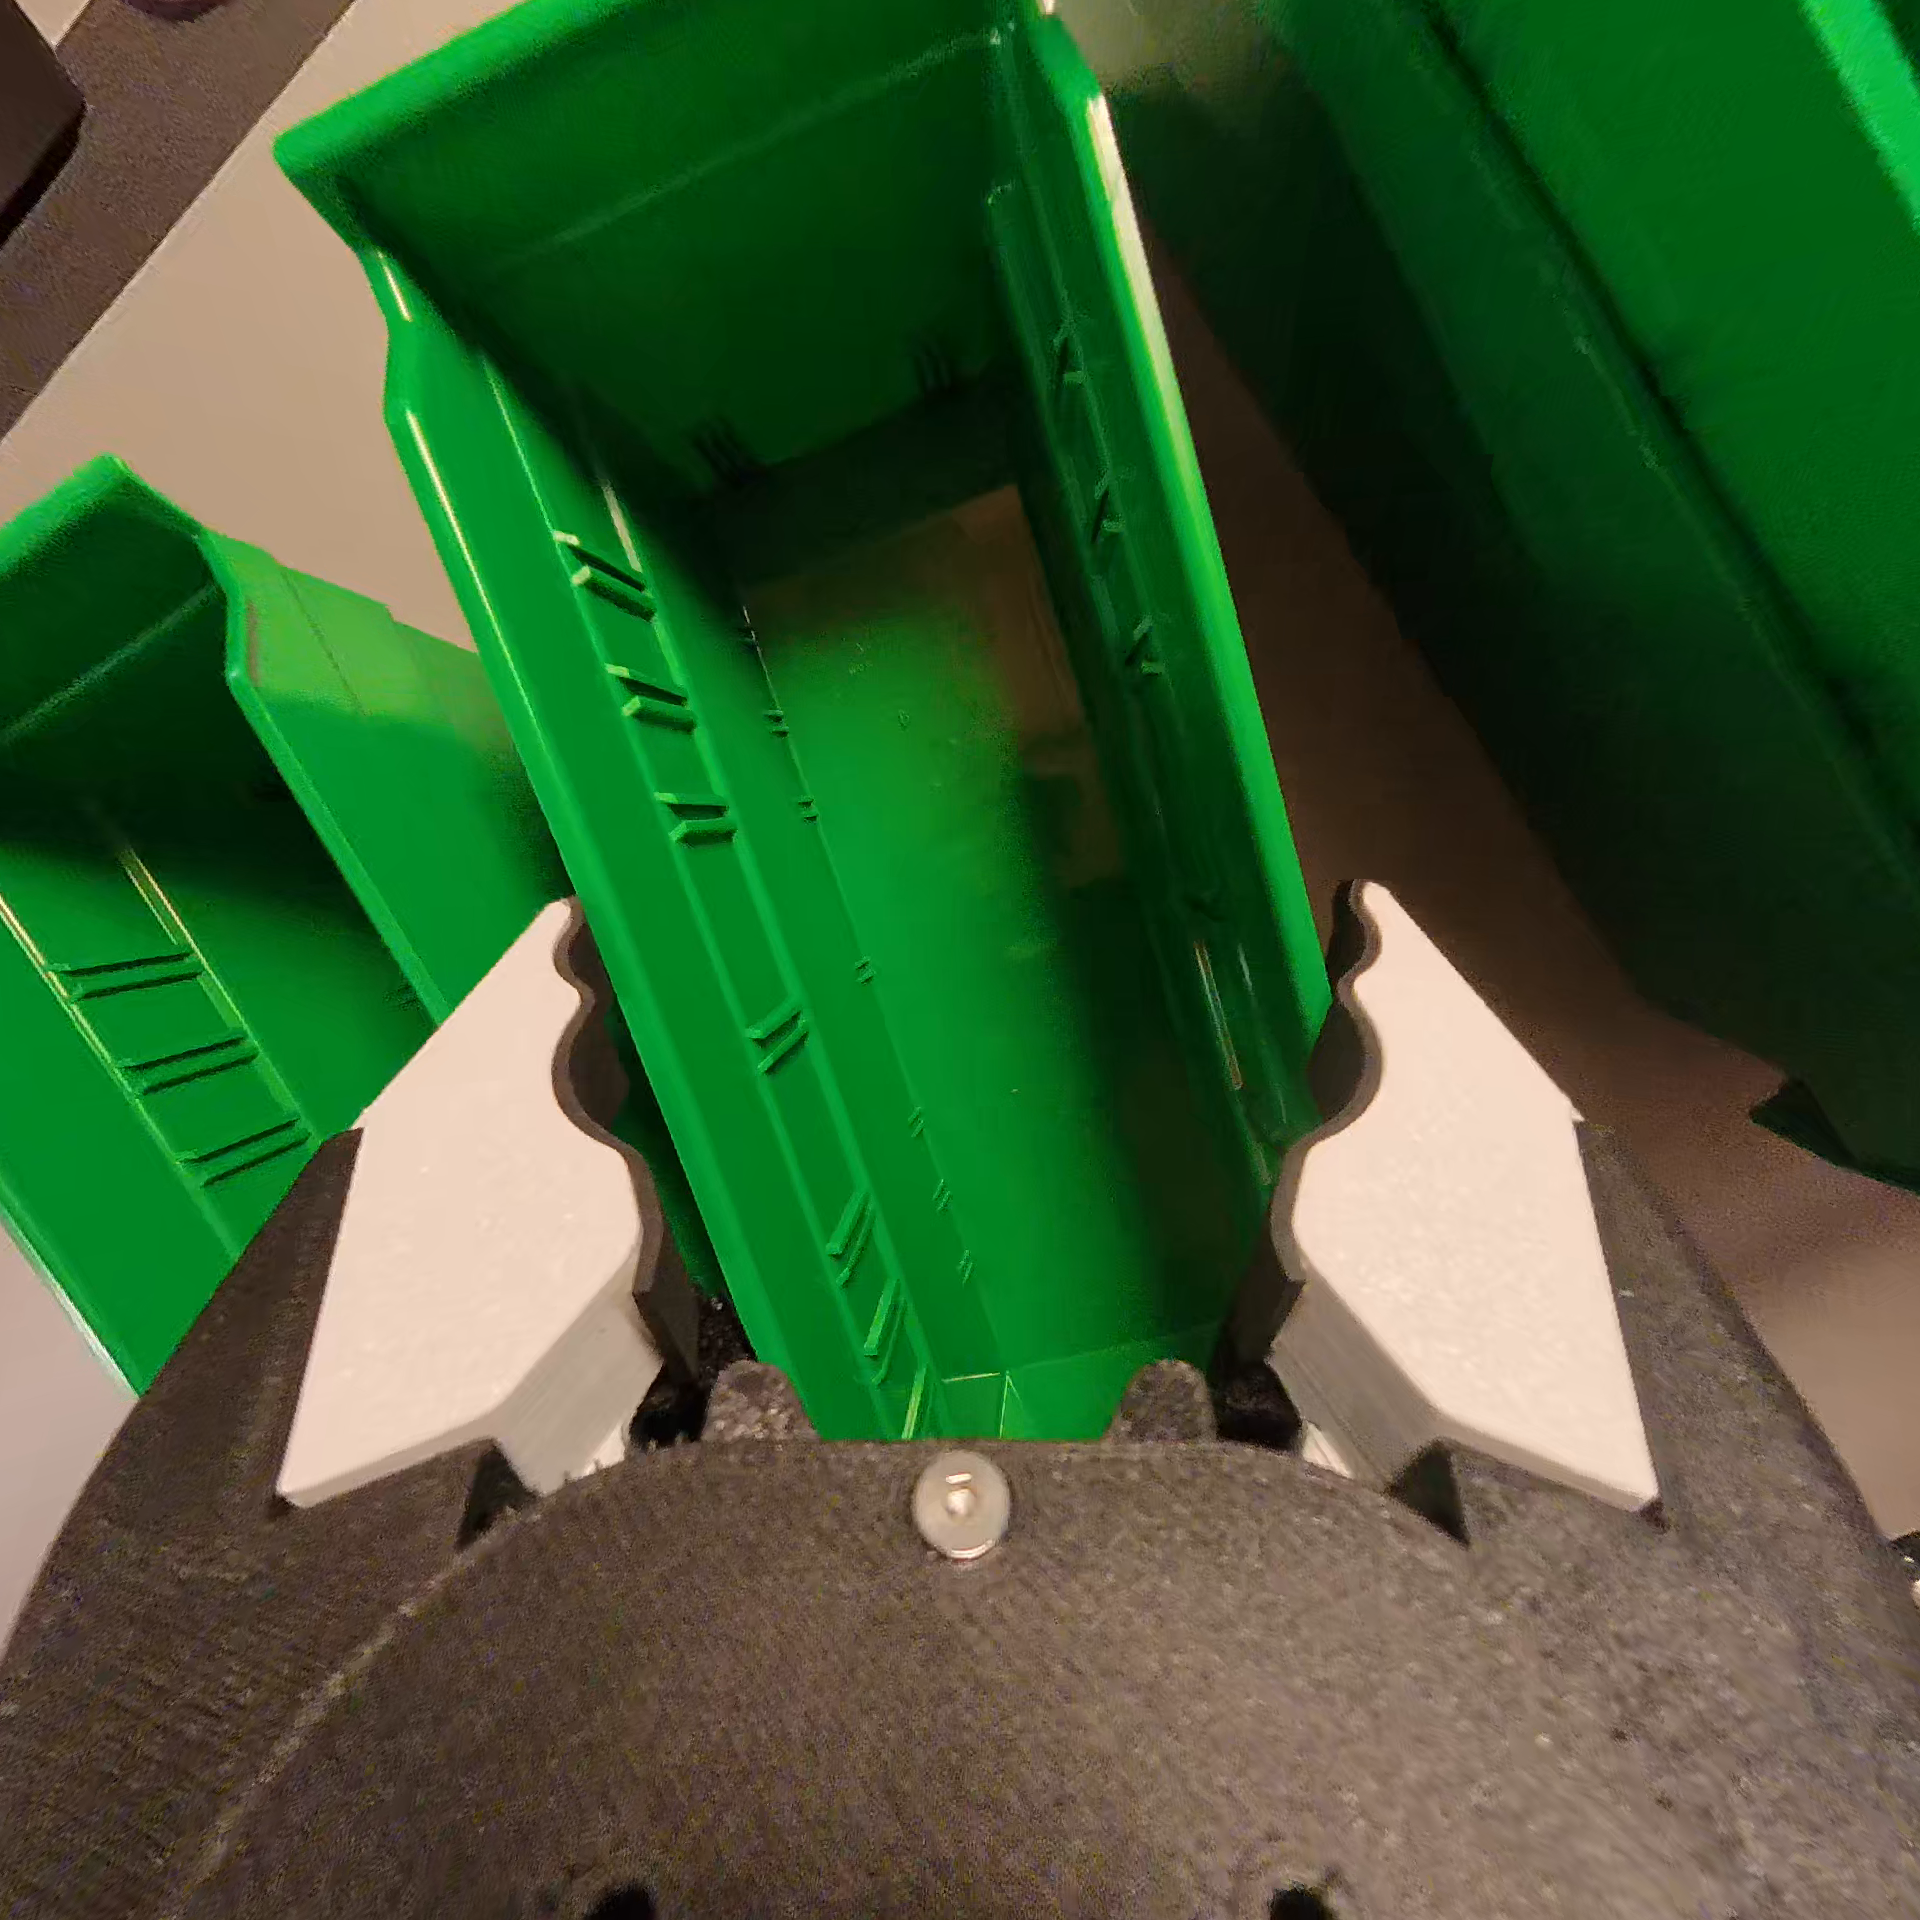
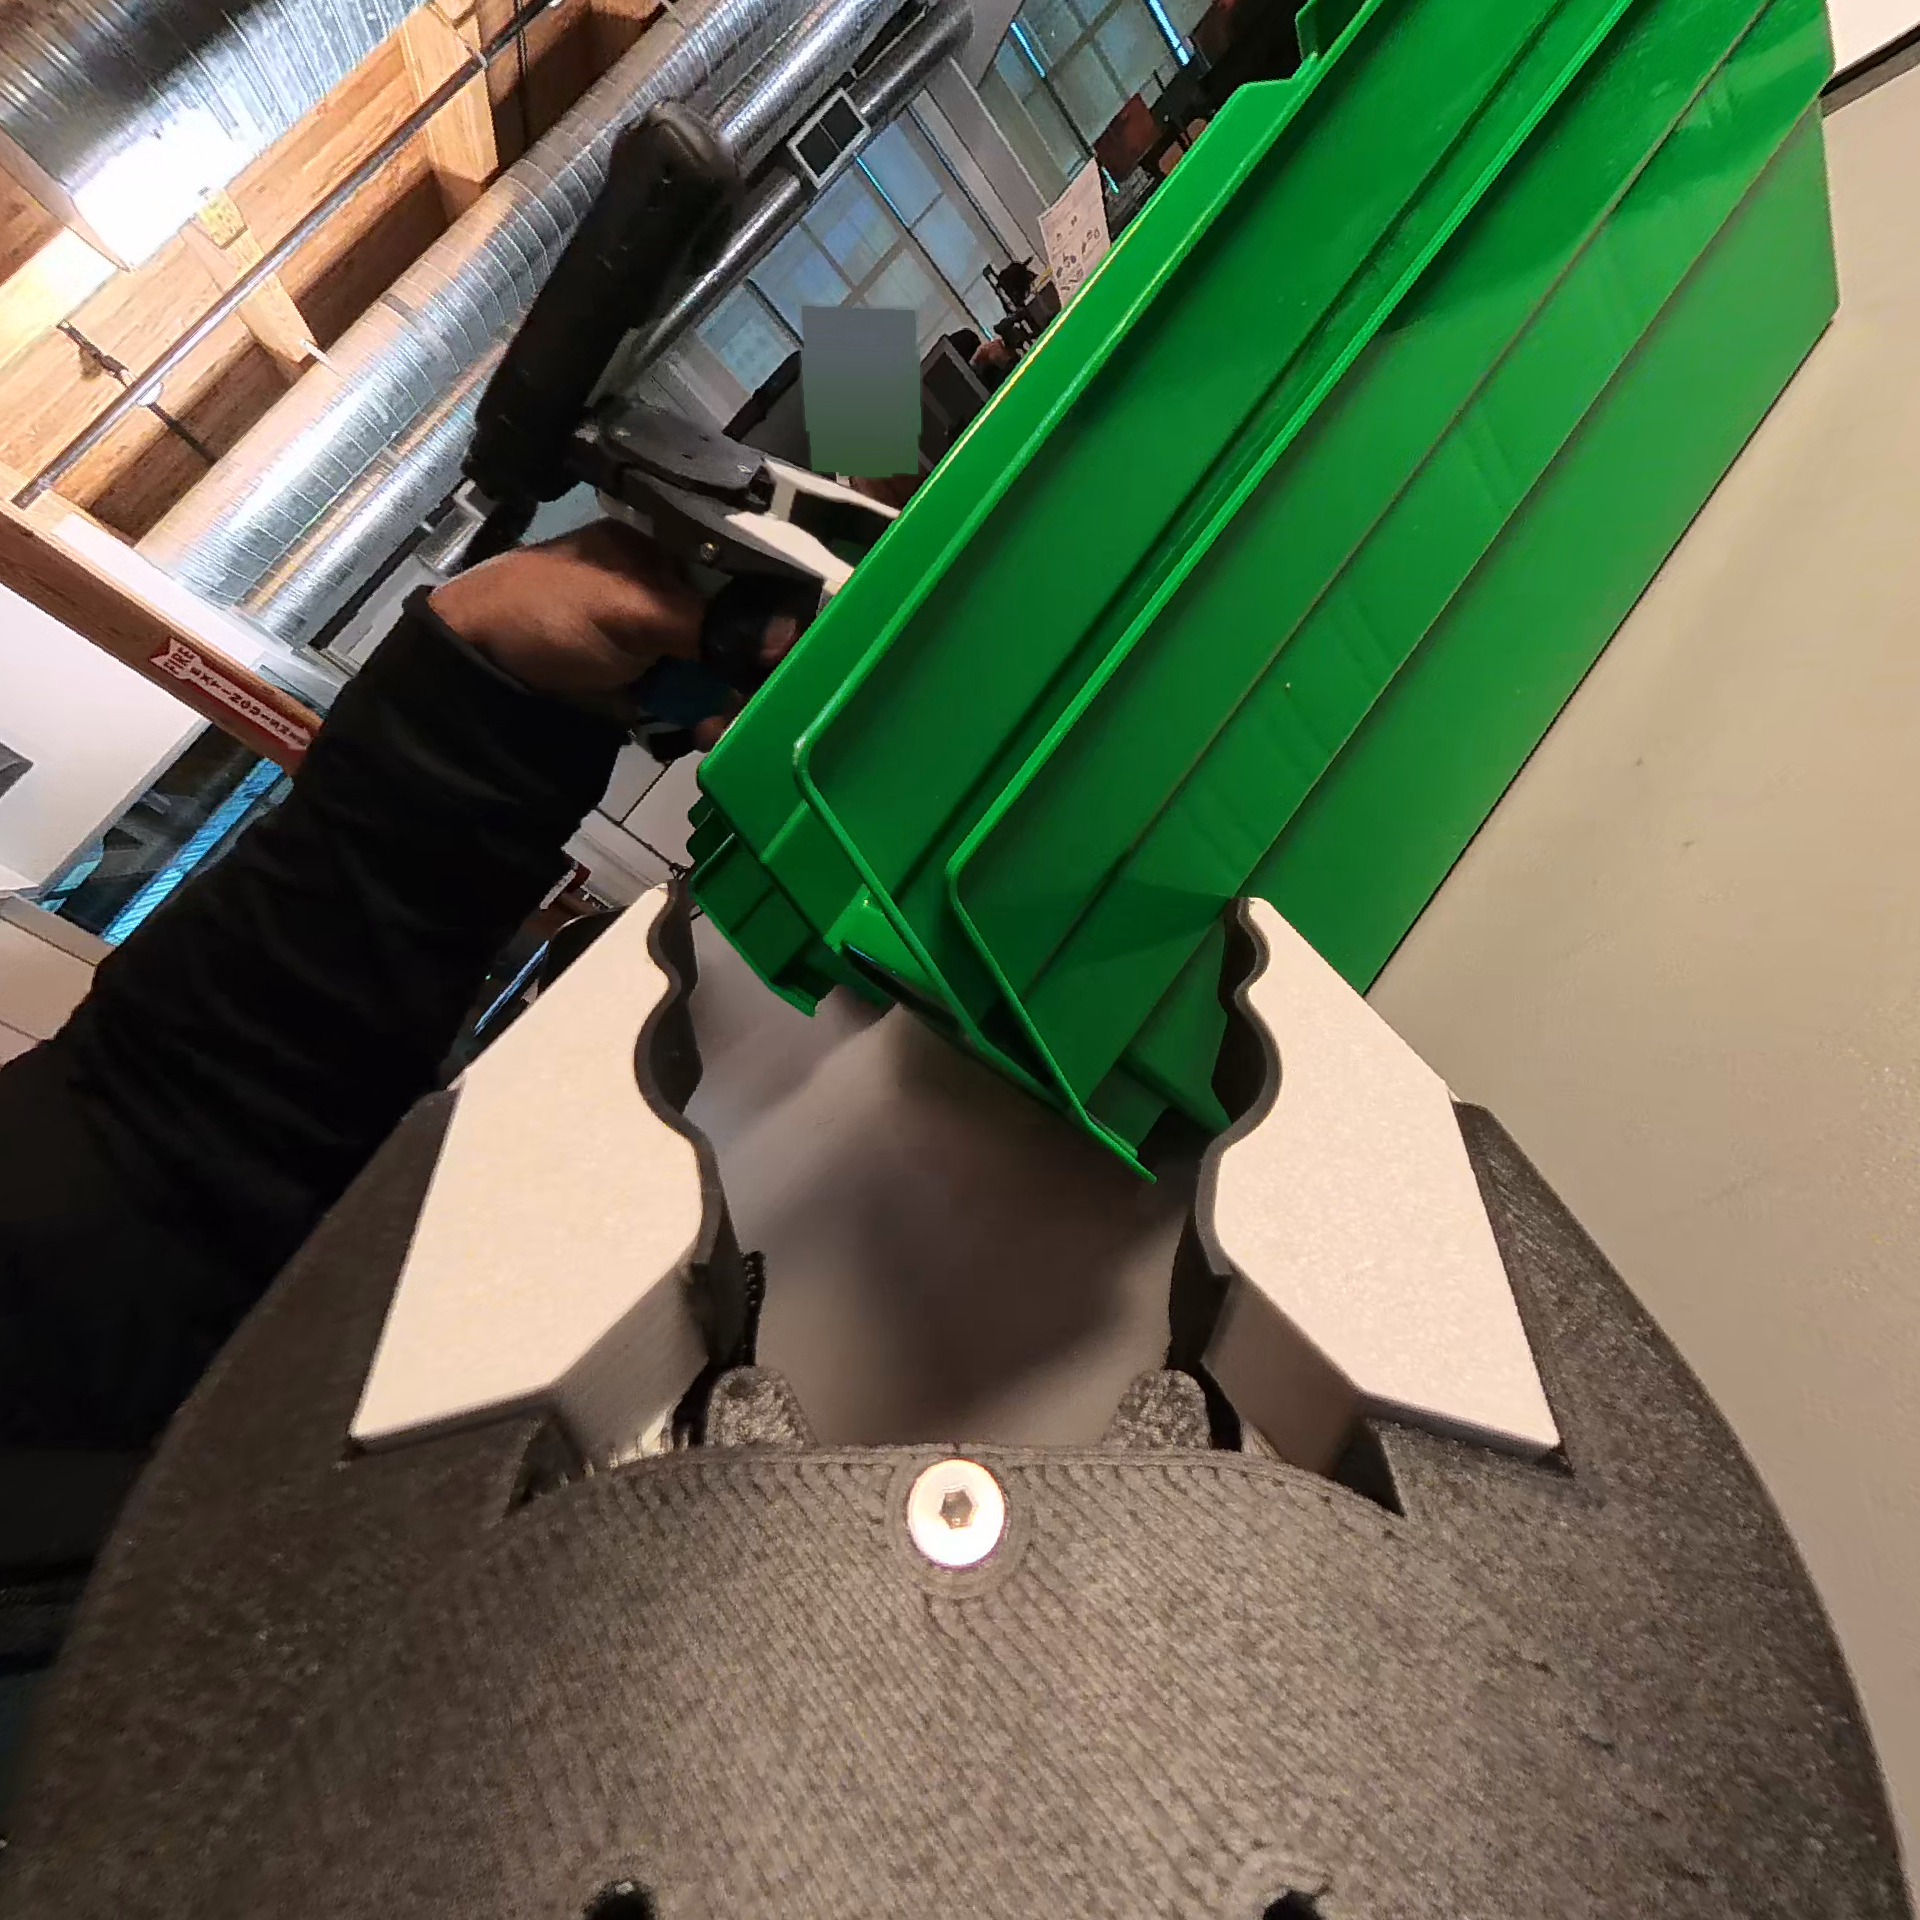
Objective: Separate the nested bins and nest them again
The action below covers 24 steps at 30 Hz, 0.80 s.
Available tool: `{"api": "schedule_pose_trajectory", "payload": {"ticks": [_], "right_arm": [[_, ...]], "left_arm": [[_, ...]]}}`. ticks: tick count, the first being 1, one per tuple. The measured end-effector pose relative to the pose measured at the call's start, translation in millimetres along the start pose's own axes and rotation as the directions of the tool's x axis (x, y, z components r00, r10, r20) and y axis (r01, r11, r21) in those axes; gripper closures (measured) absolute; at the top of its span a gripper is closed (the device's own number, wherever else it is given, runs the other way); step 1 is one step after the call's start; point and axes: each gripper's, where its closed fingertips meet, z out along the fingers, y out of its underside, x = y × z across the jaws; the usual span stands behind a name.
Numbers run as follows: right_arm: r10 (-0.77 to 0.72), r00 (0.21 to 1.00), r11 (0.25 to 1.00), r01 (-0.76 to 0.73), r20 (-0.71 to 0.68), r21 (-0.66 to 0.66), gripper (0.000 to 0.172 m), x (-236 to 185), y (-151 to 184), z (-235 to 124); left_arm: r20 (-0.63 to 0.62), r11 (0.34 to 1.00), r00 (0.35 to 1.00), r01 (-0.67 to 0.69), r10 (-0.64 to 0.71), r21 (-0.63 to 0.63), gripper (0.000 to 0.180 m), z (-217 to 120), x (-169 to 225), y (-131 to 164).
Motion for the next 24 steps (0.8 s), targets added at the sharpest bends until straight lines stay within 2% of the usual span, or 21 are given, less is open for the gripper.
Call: {"api": "schedule_pose_trajectory", "payload": {"ticks": [6,10,17,20,24], "right_arm": [[-0.002,1.000,1.000,0.002,-0.003,-0.001,0.070,0.1,0.3,0.2],[-0.003,1.000,1.000,0.003,-0.002,0.004,0.070,0.0,-0.4,-0.4],[0.000,1.000,1.000,0.000,0.010,0.020,0.070,-1.3,-2.7,-2.2],[0.008,1.000,1.000,-0.008,0.019,0.027,0.071,-1.7,-4.0,-3.0],[0.013,1.000,0.999,-0.014,0.025,0.030,0.071,-2.0,-4.7,-3.5]], "left_arm": [[0.028,0.998,0.998,-0.059,0.058,0.031,0.048,-2.6,7.9,-3.8],[0.037,0.992,0.994,-0.106,0.104,0.066,0.066,-6.8,7.9,-6.2],[0.015,0.992,0.996,-0.088,0.087,0.087,0.075,-12.0,5.1,-0.4],[-0.026,0.993,0.999,-0.036,0.040,0.114,0.076,-25.4,1.6,-2.6],[-0.069,0.980,0.997,0.048,-0.035,0.195,0.076,-63.3,-7.0,-18.9]]}}
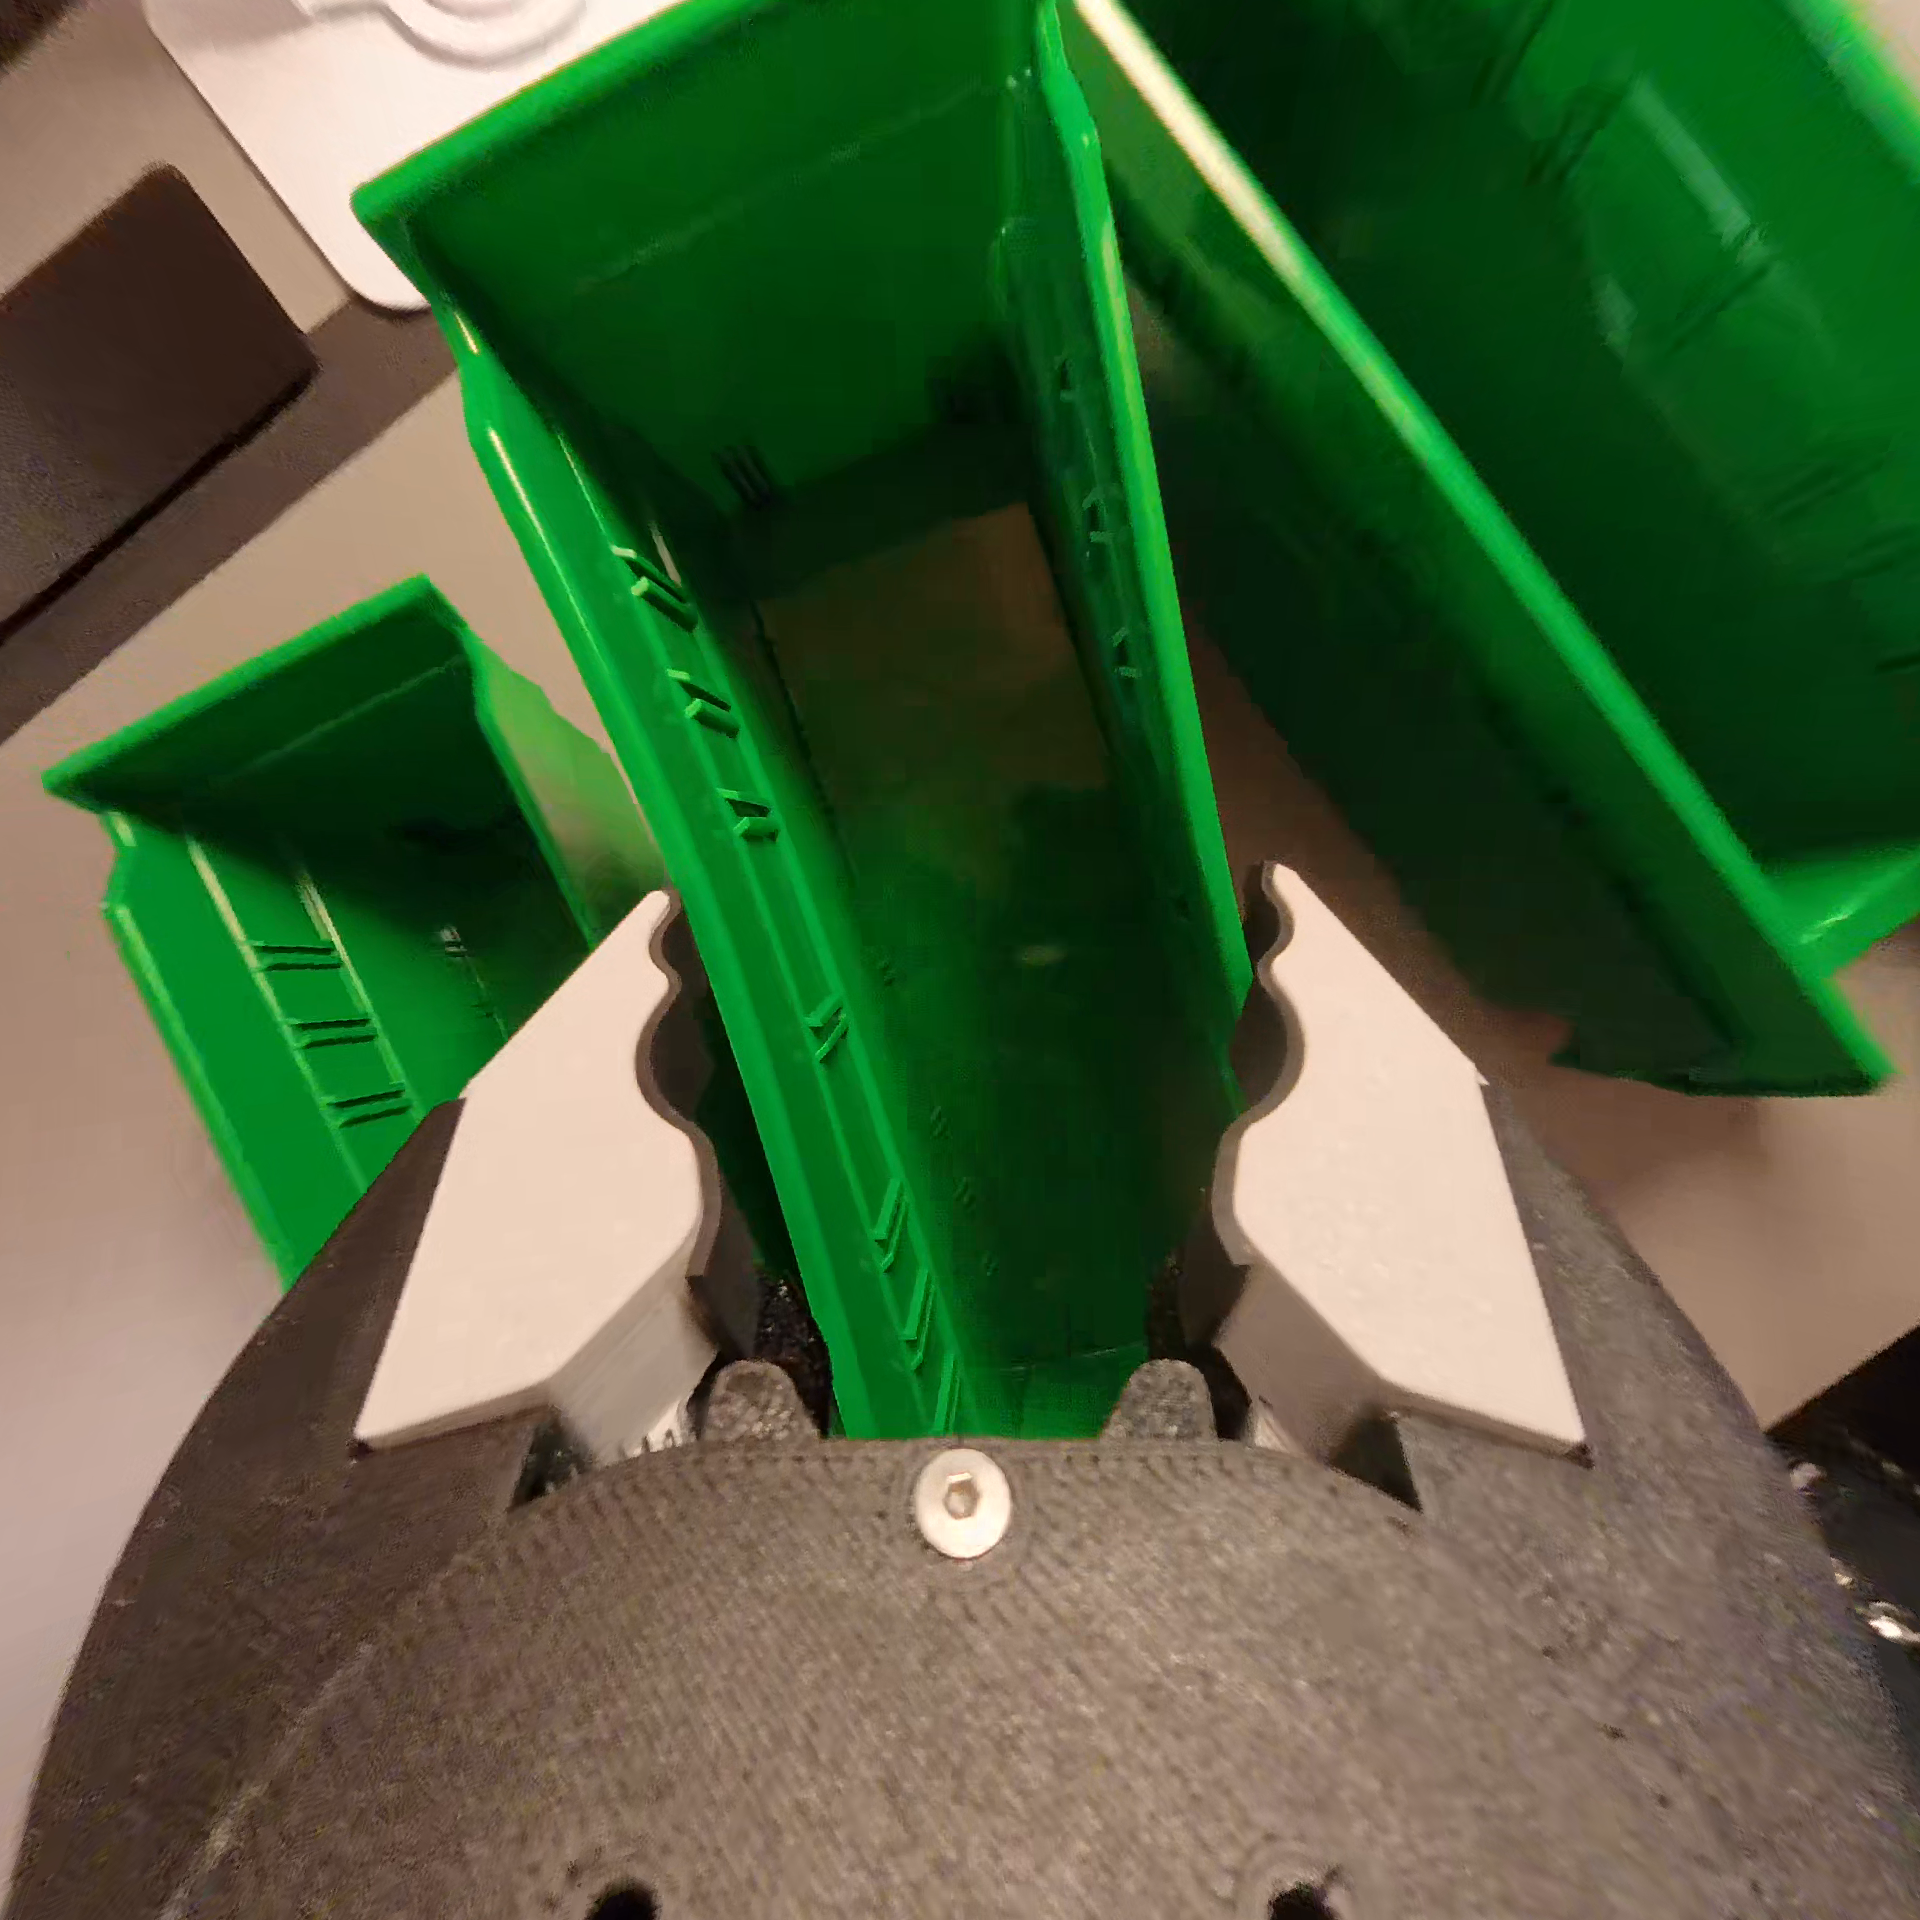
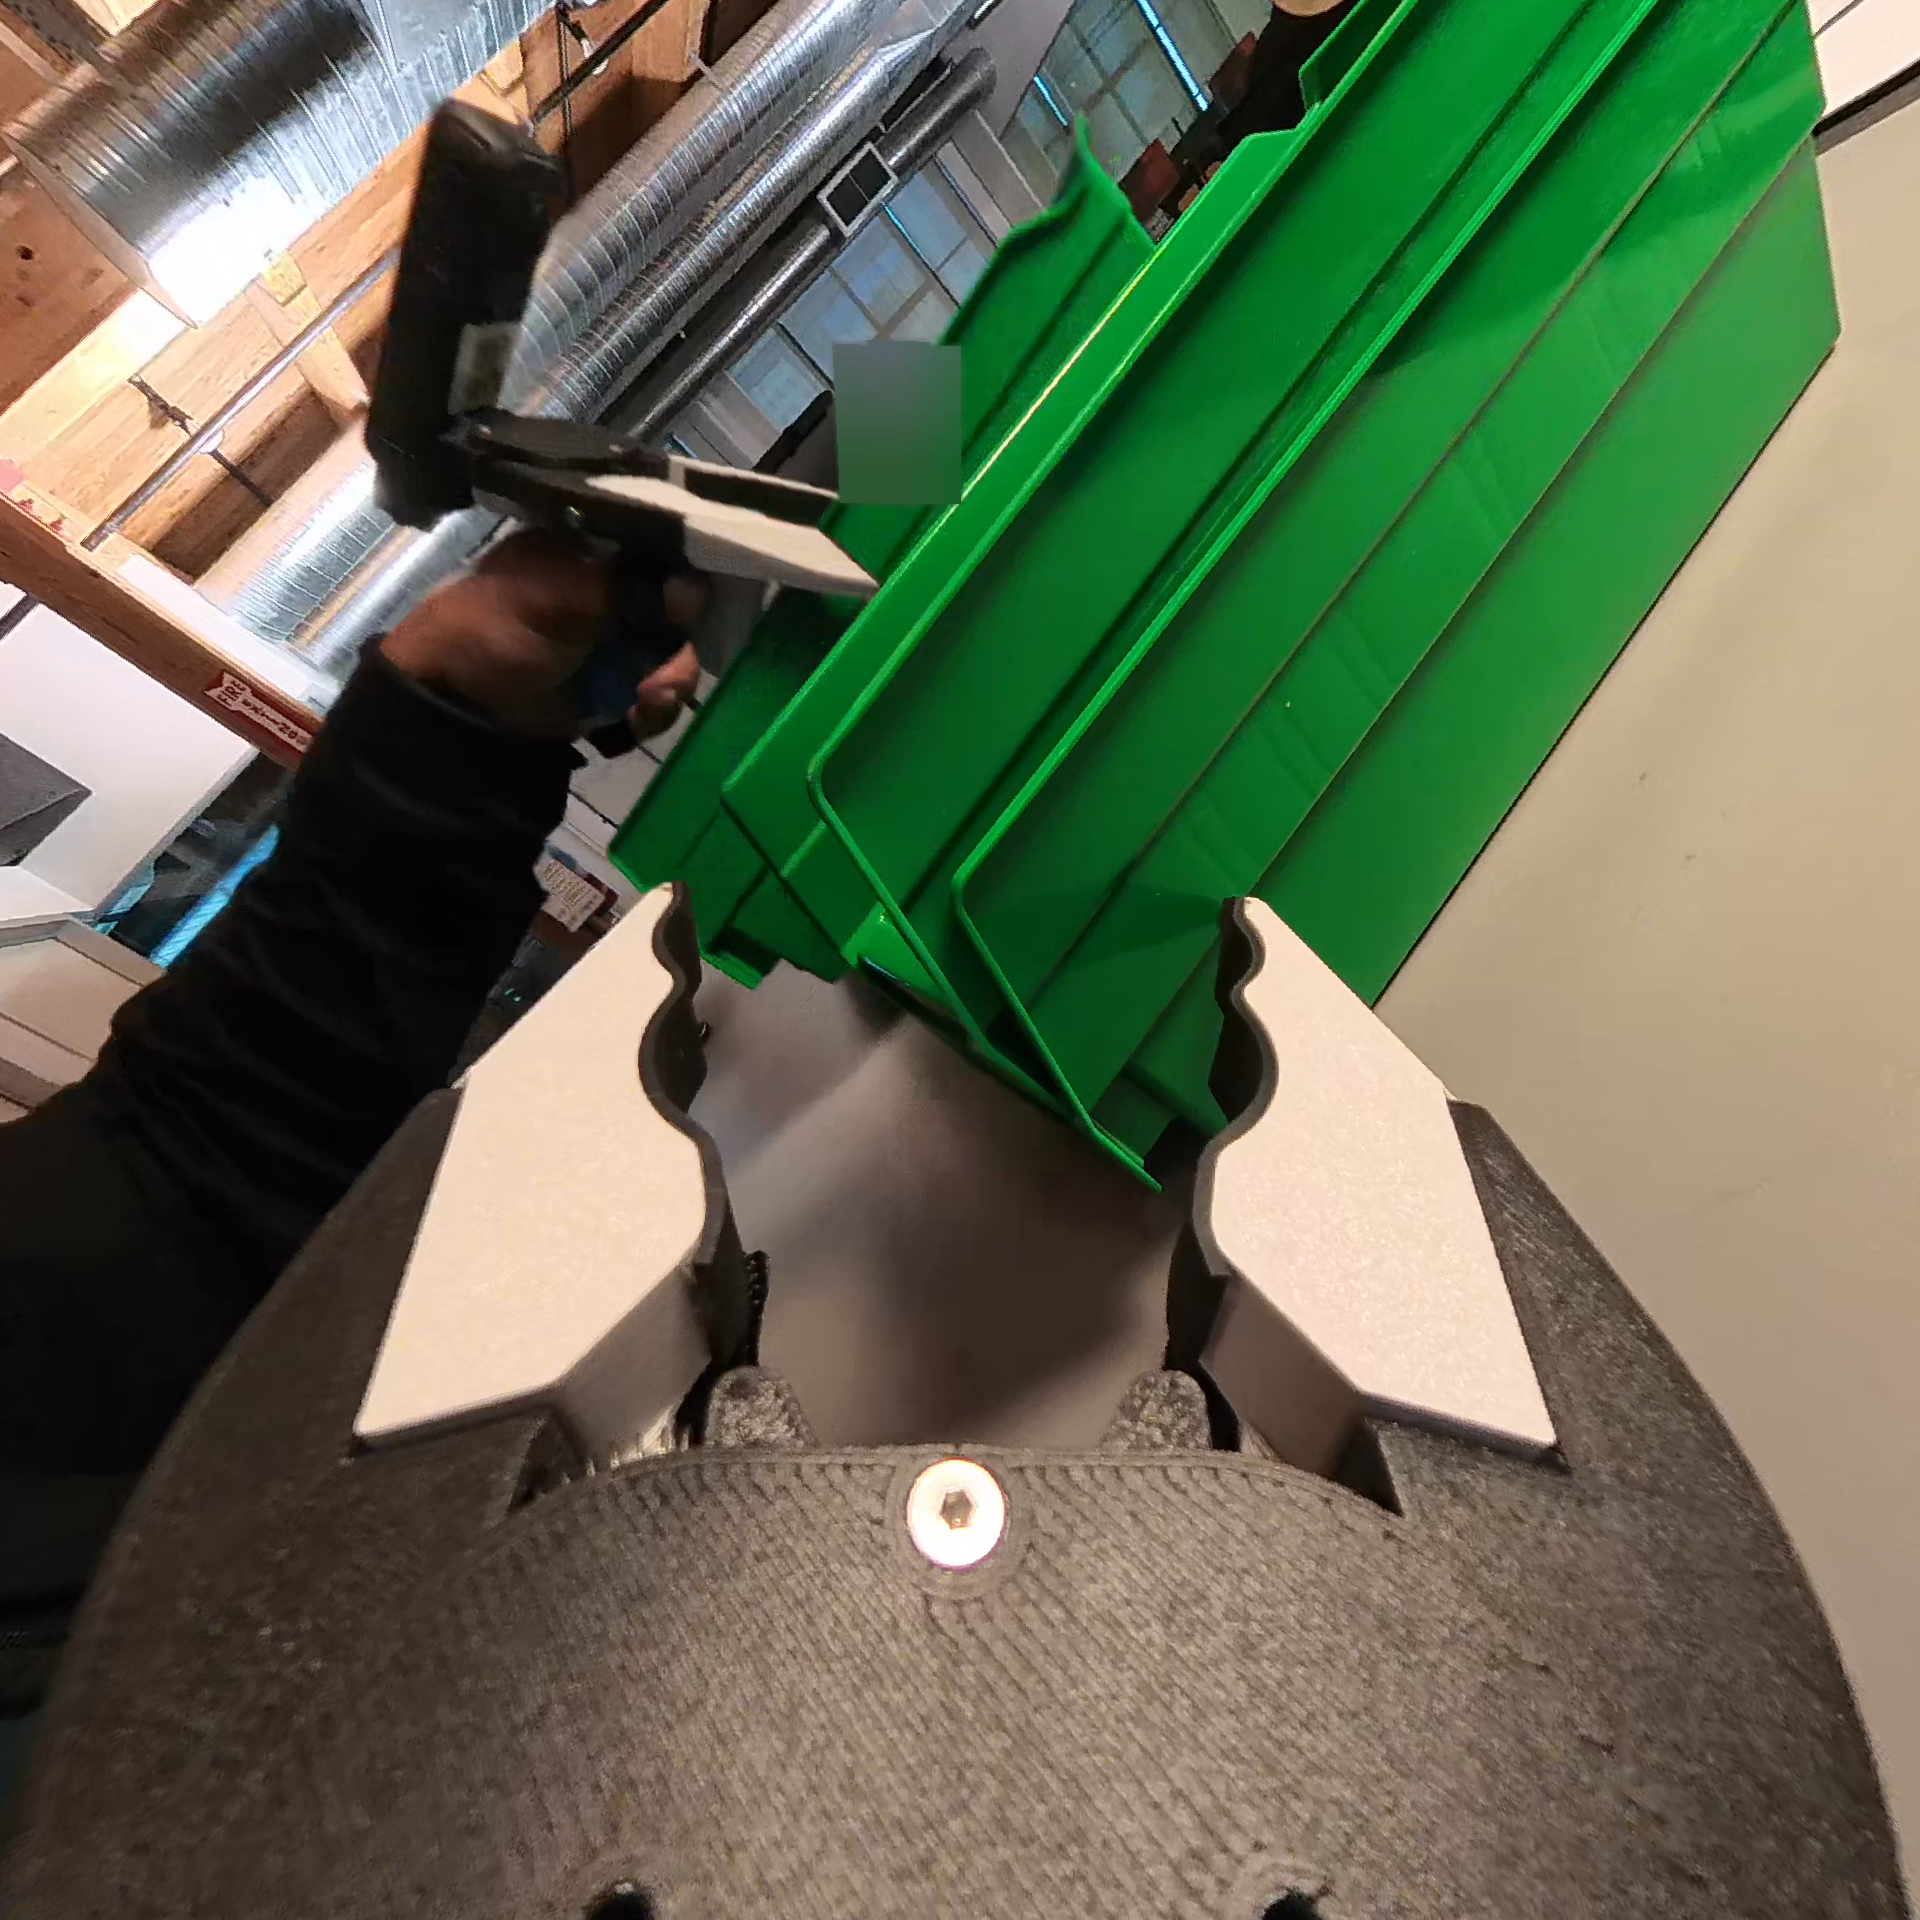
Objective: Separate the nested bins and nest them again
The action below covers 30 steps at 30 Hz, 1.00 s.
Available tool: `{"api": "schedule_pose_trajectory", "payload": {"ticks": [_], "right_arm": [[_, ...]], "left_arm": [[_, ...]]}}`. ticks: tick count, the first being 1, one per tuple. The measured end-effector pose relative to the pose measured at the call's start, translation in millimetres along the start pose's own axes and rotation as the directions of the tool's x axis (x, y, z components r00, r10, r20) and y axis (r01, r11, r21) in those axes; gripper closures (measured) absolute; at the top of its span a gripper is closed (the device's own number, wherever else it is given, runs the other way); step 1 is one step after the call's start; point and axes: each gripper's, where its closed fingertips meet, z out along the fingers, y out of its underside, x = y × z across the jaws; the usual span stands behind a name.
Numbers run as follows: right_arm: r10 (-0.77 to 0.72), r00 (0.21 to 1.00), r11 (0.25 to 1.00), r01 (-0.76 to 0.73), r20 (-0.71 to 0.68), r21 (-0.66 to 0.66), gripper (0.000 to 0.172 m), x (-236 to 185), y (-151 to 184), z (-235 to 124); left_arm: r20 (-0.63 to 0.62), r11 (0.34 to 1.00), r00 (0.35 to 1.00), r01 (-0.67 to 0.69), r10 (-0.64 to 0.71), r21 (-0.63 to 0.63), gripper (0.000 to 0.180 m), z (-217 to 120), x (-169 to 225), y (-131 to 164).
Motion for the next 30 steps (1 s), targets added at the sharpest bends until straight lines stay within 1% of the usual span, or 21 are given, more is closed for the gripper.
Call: {"api": "schedule_pose_trajectory", "payload": {"ticks": [3,5,8,10,12,16,18,21,23,26,30], "right_arm": [[0.002,1.000,1.000,-0.002,0.001,0.000,0.071,0.1,-0.1,-0.1],[0.003,1.000,1.000,-0.003,0.001,0.001,0.071,0.2,-0.3,-0.1],[0.003,1.000,1.000,-0.003,0.001,0.005,0.072,0.1,-0.8,-0.6],[0.003,1.000,1.000,-0.003,0.003,0.010,0.072,-0.1,-1.5,-1.2],[0.001,1.000,1.000,-0.001,0.005,0.016,0.072,-0.7,-2.2,-1.9],[0.004,1.000,1.000,-0.005,0.014,0.029,0.073,-1.7,-4.1,-3.6],[0.008,1.000,0.999,-0.009,0.023,0.038,0.073,-2.6,-5.6,-5.0],[0.018,0.999,0.998,-0.021,0.048,0.056,0.073,-5.0,-8.4,-8.0],[0.028,0.998,0.997,-0.032,0.064,0.066,0.074,-6.2,-10.3,-9.9],[0.038,0.996,0.996,-0.044,0.075,0.073,0.074,-6.6,-11.8,-11.3],[0.042,0.996,0.997,-0.047,0.075,0.069,0.074,-6.3,-11.2,-10.6]], "left_arm": [[-0.024,0.995,0.999,0.045,-0.043,0.089,0.076,-35.4,1.6,-28.9],[-0.063,0.987,0.997,0.059,-0.050,0.150,0.076,-59.3,11.5,-50.6],[-0.183,0.966,0.981,0.107,-0.064,0.236,0.076,-89.3,41.7,-82.1],[-0.264,0.951,0.961,0.150,-0.077,0.269,0.076,-100.1,64.7,-98.4],[-0.335,0.940,0.937,0.199,-0.100,0.277,0.076,-100.7,86.6,-109.2],[-0.454,0.918,0.876,0.304,-0.163,0.257,0.076,-84.6,123.2,-122.3],[-0.475,0.905,0.859,0.343,-0.193,0.251,0.075,-73.3,133.4,-127.0],[-0.424,0.895,0.872,0.372,-0.246,0.247,0.075,-50.3,134.3,-129.6],[-0.351,0.892,0.894,0.377,-0.279,0.251,0.075,-34.9,126.5,-129.1],[-0.210,0.901,0.932,0.346,-0.296,0.263,0.073,-17.6,109.4,-128.5],[-0.072,0.918,0.953,0.304,-0.295,0.255,0.071,-2.7,97.7,-130.2]]}}
